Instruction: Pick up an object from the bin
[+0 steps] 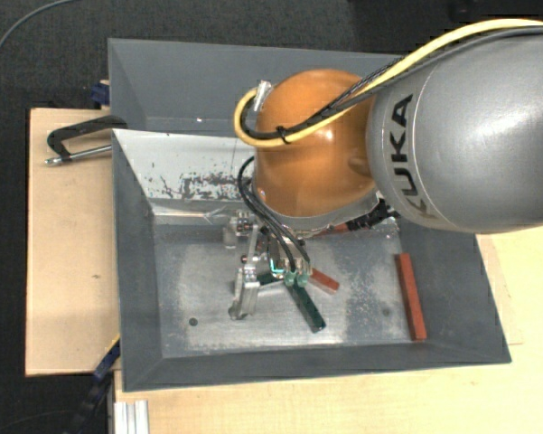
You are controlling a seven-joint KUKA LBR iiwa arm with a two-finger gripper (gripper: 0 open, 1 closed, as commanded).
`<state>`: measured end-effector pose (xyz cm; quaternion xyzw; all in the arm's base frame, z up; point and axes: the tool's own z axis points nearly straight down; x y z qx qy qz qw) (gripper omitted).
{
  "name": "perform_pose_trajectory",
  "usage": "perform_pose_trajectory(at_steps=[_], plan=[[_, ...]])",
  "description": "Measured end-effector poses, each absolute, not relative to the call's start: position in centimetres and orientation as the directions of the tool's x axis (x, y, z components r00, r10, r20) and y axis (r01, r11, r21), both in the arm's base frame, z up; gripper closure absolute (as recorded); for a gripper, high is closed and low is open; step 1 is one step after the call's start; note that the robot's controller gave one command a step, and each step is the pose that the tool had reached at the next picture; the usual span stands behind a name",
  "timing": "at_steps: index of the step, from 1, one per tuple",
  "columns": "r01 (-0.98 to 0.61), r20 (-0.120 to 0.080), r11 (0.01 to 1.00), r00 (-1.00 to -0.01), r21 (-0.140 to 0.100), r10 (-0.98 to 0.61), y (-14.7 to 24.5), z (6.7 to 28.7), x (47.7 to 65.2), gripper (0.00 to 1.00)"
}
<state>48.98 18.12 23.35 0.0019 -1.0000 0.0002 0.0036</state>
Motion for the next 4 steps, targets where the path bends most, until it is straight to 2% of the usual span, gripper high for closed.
perform_pose_trajectory(at_steps=[1,2,3,4], plan=[[0.353,0.006,0.936,-0.936,-0.003,0.353,12.5,9.9,50.1,0.0],[0.311,-0.007,0.95,-0.95,0.003,0.311,10.0,7.0,54.3,0.0],[0.31,-0.004,0.951,-0.951,0.004,0.31,10.2,7.1,54.1,1.0],[0.305,-0.01,0.952,-0.952,0.007,0.305,10.7,21.7,53.0,1.0]])
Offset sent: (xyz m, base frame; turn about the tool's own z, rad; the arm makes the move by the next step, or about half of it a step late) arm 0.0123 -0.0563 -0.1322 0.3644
